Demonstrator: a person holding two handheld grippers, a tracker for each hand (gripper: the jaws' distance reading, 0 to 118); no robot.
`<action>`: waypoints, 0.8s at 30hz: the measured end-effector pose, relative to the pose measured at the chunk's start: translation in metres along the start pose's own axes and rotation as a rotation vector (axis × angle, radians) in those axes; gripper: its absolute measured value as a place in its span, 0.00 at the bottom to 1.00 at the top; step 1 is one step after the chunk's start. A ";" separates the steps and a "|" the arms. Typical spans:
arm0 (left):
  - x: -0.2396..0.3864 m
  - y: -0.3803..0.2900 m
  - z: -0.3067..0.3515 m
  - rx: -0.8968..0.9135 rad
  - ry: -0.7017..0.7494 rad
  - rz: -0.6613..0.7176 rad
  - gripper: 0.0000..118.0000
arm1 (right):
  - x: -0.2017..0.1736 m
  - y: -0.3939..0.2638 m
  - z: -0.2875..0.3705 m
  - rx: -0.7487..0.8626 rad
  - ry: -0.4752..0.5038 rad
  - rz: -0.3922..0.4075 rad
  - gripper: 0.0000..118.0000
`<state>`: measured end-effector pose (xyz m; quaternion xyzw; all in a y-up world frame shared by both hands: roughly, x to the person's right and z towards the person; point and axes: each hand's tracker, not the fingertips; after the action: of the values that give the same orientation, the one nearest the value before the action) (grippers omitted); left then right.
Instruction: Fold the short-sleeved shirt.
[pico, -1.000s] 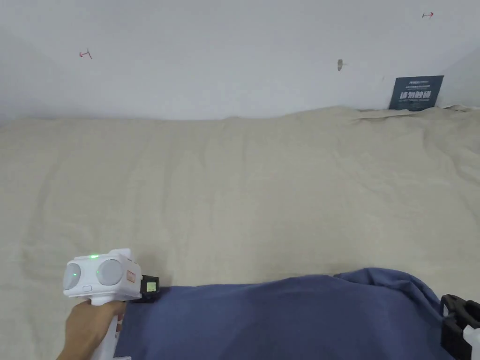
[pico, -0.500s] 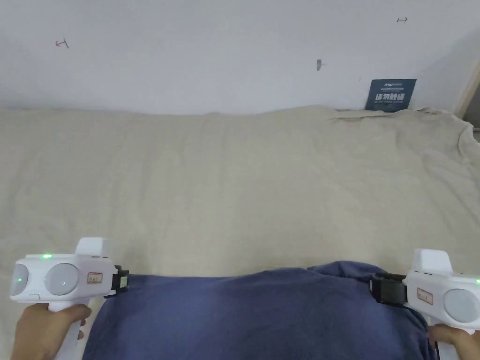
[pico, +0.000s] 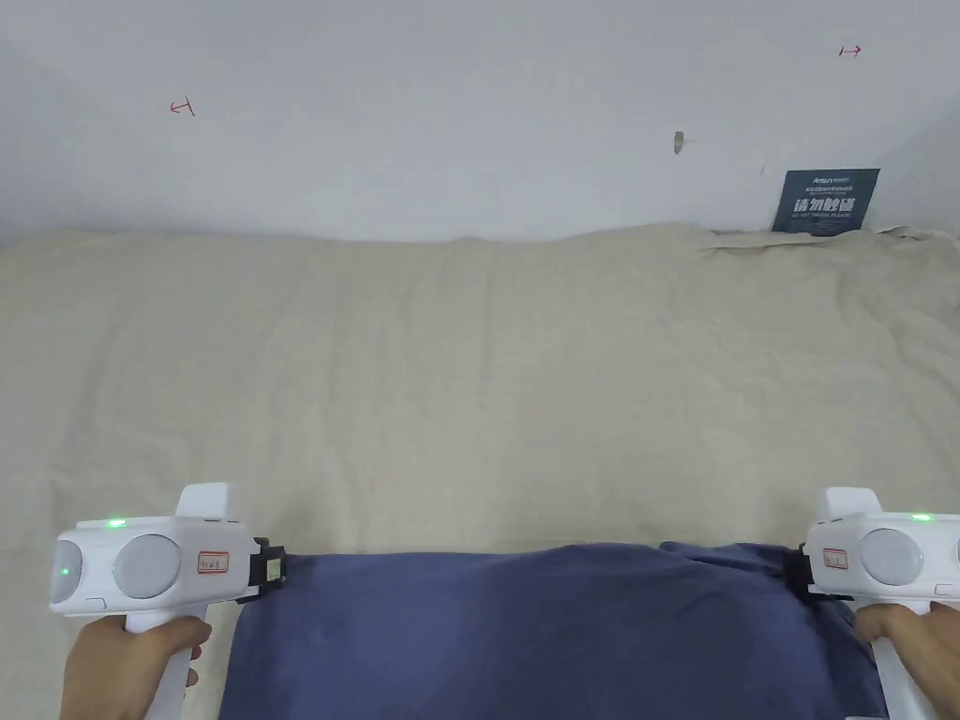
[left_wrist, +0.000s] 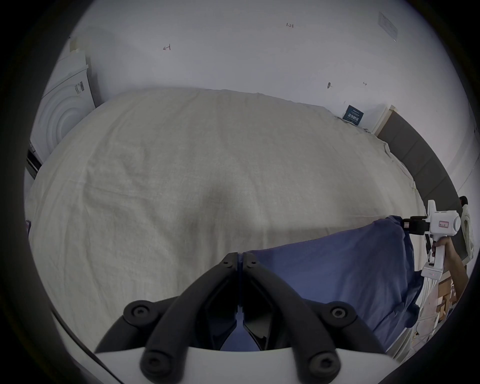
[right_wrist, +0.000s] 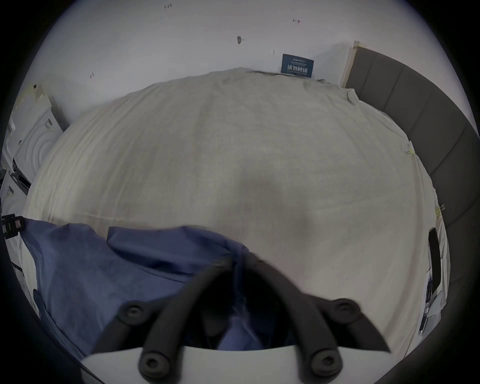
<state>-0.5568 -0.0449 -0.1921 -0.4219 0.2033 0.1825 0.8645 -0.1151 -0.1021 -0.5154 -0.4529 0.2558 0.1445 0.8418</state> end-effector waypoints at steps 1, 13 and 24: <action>-0.001 -0.001 0.002 0.001 0.000 0.003 0.00 | 0.000 -0.003 0.008 0.036 0.015 -0.026 0.04; -0.003 -0.026 0.036 0.038 0.014 0.053 0.00 | 0.017 -0.041 0.152 0.250 0.151 -0.024 0.03; -0.011 -0.093 0.097 0.066 0.004 0.045 0.00 | 0.031 -0.138 0.236 0.304 0.244 -0.051 0.03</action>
<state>-0.5018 -0.0222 -0.0716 -0.3888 0.2204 0.1944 0.8732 0.0467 0.0204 -0.3298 -0.3413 0.3630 0.0268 0.8666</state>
